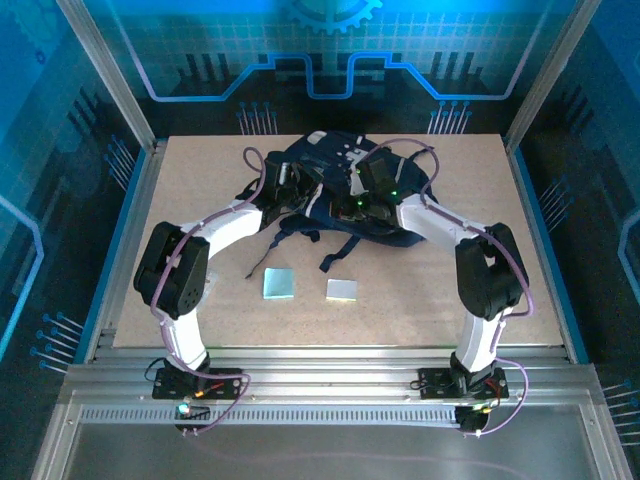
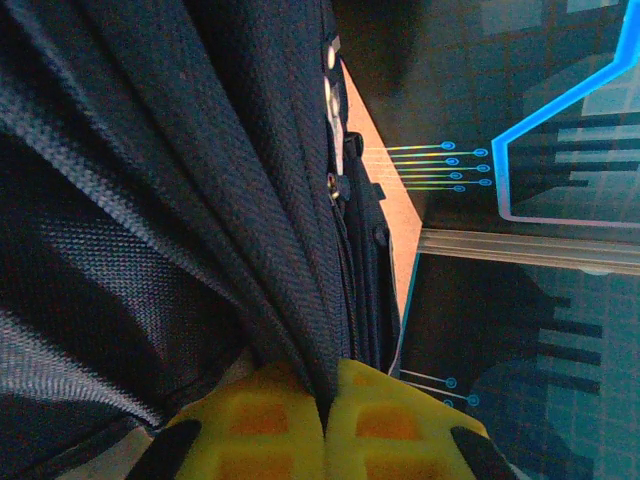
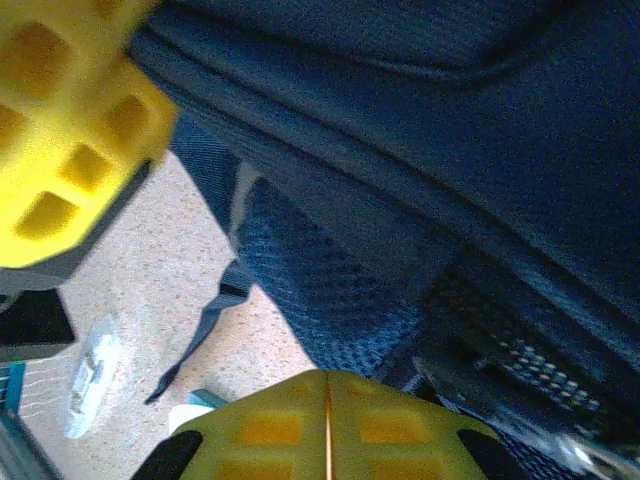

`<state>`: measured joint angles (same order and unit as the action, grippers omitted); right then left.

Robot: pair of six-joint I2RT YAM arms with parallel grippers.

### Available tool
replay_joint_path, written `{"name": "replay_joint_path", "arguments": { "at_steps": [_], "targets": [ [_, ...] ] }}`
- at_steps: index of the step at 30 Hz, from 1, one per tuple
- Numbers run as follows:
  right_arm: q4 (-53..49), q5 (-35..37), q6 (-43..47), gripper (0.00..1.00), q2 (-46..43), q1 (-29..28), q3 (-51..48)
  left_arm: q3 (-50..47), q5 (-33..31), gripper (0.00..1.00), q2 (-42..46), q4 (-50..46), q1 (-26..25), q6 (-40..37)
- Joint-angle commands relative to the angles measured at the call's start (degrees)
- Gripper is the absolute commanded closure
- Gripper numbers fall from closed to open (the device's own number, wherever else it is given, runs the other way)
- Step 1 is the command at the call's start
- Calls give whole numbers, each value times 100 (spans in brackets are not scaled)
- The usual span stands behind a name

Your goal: Pack the student bag

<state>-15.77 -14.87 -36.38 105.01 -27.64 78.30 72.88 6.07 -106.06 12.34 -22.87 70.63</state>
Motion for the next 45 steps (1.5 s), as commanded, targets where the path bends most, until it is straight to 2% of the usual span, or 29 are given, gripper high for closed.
{"name": "replay_joint_path", "arguments": {
  "at_steps": [1,4,9,11,21,28,31,33,37,41,45],
  "targets": [
    [-88,-118,46,87,-297,124,108,99,152,100,329,670,-76,52],
    [-326,398,-371,78,-718,292,-220,52,131,100,358,697,-69,29],
    [-400,1365,-1164,58,-1293,335,-676,35,130,100,343,704,-68,3],
    [-355,1450,-1412,54,-1275,329,-695,35,134,100,335,720,-74,3],
    [221,1344,-2411,52,-464,46,-363,-19,109,100,384,779,-91,28],
    [104,2193,-2745,51,135,-270,140,-116,140,100,381,914,-133,127],
    [76,2547,-2733,58,268,-341,289,-184,153,100,407,961,-140,177],
    [-203,2793,-2566,71,347,-356,474,-246,150,100,435,989,-144,188],
    [-427,3102,-2231,89,226,-355,451,-292,140,100,456,999,-78,158],
    [-395,3116,-1691,100,-111,-324,257,-266,134,100,411,956,83,80],
    [-581,2626,-1024,100,-294,-165,200,-160,157,100,345,842,275,-54]
  ]
}}
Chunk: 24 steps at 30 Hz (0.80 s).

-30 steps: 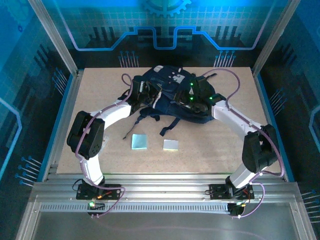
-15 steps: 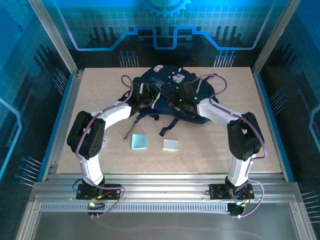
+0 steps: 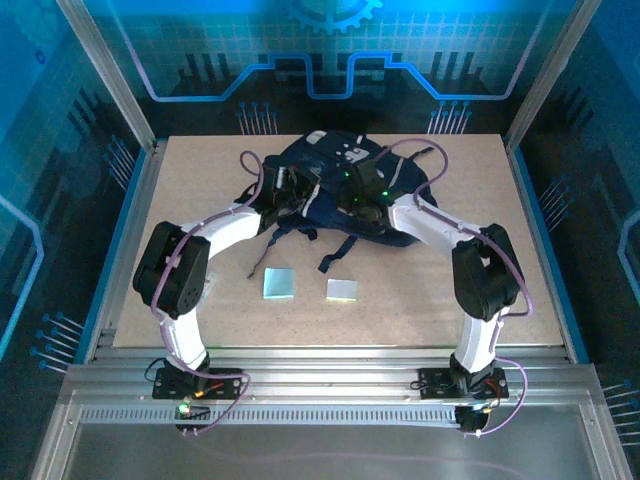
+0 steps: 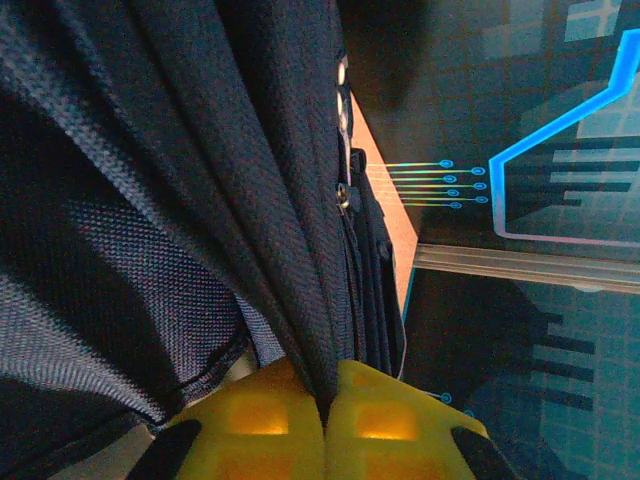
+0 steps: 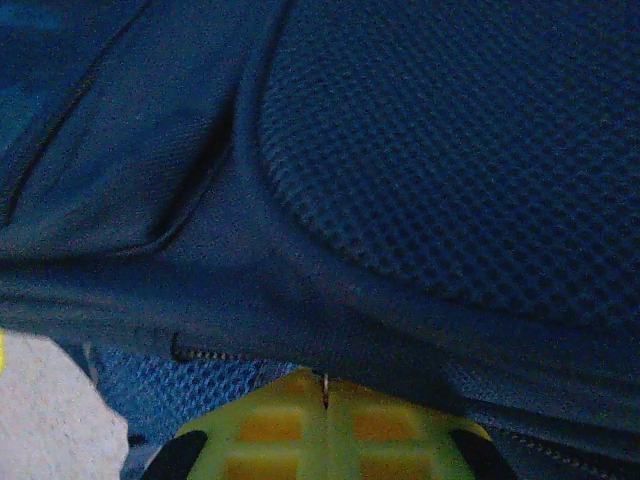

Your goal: Pack the student bag

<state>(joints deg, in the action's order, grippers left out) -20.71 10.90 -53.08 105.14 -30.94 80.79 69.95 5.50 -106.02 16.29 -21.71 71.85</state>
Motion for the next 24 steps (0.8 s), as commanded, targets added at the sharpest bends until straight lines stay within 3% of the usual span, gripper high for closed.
{"name": "replay_joint_path", "arguments": {
  "at_steps": [1,6,12,22,24],
  "targets": [
    [-224,-51,822,100,-347,199,-55,158,224,100,329,413,206,-213],
    [-629,-902,1661,100,-503,500,-214,275,233,100,344,261,374,-382],
    [-932,-1953,2042,100,-614,1035,-381,348,241,100,304,226,402,-435],
    [-1056,-2660,2312,100,-651,1407,-602,511,285,100,302,-24,431,-565],
    [-864,-2729,2041,92,-731,1347,-667,492,294,100,324,-25,418,-540]
  ]
}}
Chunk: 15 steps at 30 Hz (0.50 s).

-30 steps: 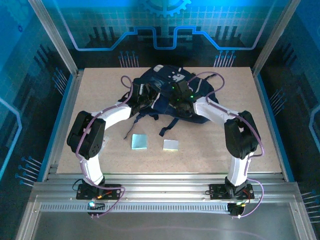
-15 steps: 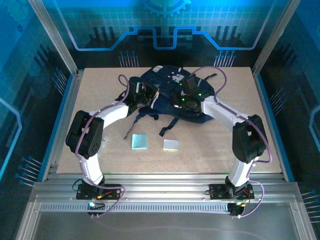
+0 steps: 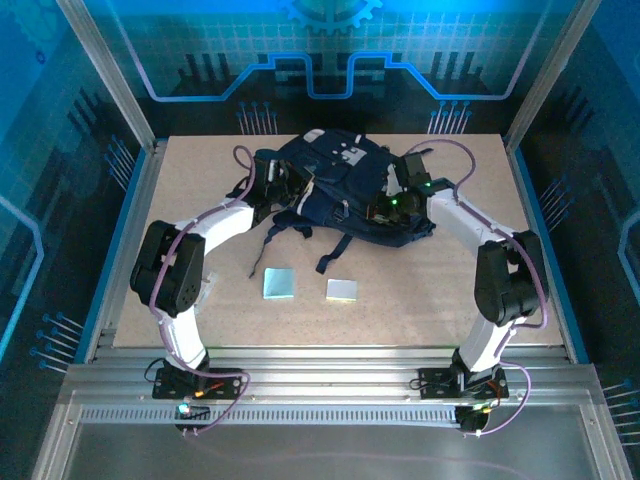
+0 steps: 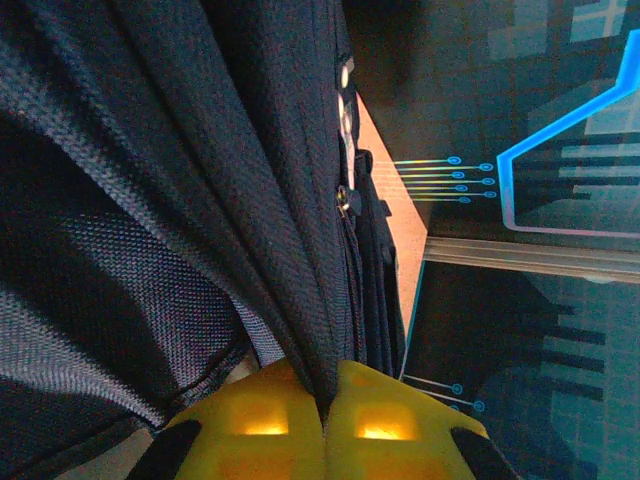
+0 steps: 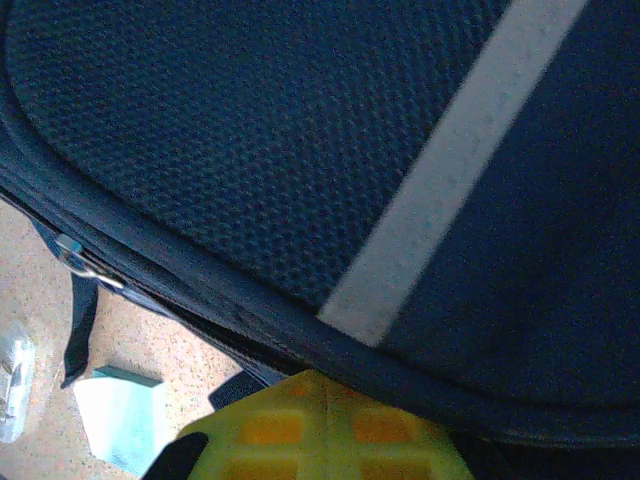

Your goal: Pack the student bag

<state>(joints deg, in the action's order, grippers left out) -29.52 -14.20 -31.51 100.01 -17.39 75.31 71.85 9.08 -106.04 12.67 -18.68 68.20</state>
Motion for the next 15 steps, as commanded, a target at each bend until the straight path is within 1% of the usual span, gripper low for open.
{"name": "replay_joint_path", "arguments": {
  "at_steps": [1,3,4,7,10,15],
  "targets": [
    [133,-166,-321,84,-283,-61,-158,272,-69,100,351,350,104,-174],
    [420,31,-635,74,-412,-246,-260,222,-86,100,388,369,73,-175],
    [554,167,-785,72,-461,-352,-271,195,-95,100,398,384,53,-168],
    [746,517,-1148,69,-428,-667,-177,162,-85,100,402,452,18,-106],
    [1050,677,-1529,65,-287,-915,-191,129,-81,100,399,531,-21,-24],
    [1198,1325,-1806,60,58,-1132,-30,78,-78,100,431,667,-103,77]
  ]
}}
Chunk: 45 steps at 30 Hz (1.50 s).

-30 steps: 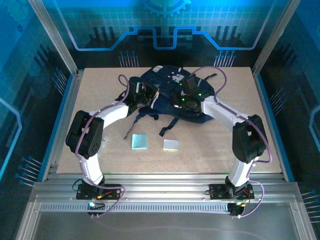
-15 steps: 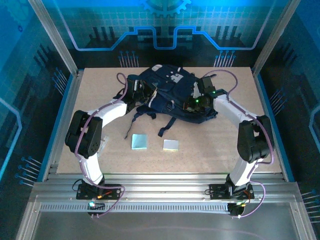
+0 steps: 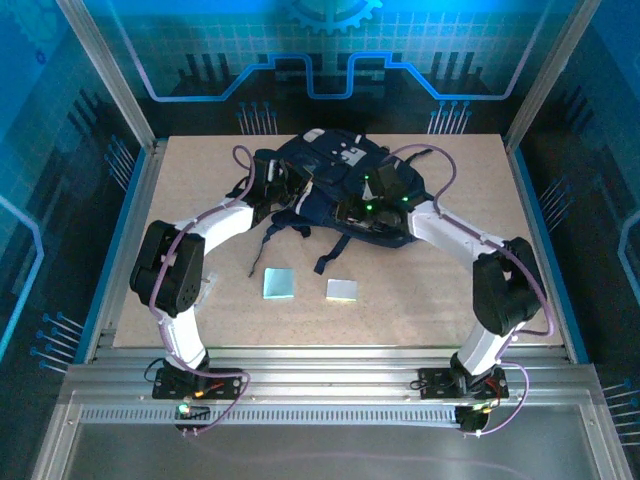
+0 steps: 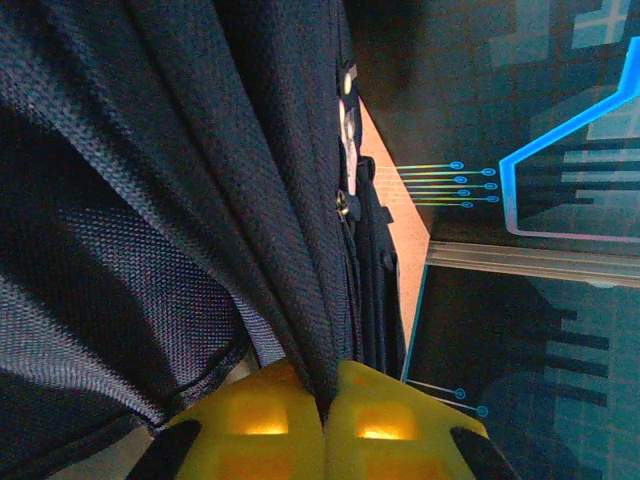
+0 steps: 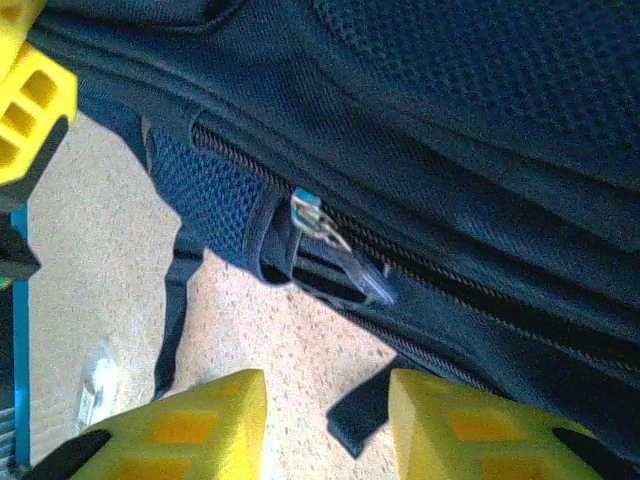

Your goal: Pack the student bag

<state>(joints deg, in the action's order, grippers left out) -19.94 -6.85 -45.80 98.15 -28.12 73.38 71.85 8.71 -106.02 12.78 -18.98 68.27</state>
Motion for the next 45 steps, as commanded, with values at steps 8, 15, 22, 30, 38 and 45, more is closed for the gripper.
{"name": "replay_joint_path", "arguments": {
  "at_steps": [8,15,22,30,38,45],
  "targets": [
    [492,1487,-142,56,816,-130,704,-25,34,100,598,656,-191,134],
    [749,1680,-50,85,893,-130,835,-43,-10,100,646,507,-154,28],
    [603,1425,559,100,602,32,532,59,-88,100,487,390,93,-136],
    [-466,756,1394,100,346,531,119,426,-91,100,184,118,459,-417],
    [-1530,1050,1963,100,72,1241,-352,986,760,100,-212,-174,881,-587],
    [-1785,821,2093,100,-450,2048,-476,1445,883,100,-506,-686,966,-1143]
  ]
}}
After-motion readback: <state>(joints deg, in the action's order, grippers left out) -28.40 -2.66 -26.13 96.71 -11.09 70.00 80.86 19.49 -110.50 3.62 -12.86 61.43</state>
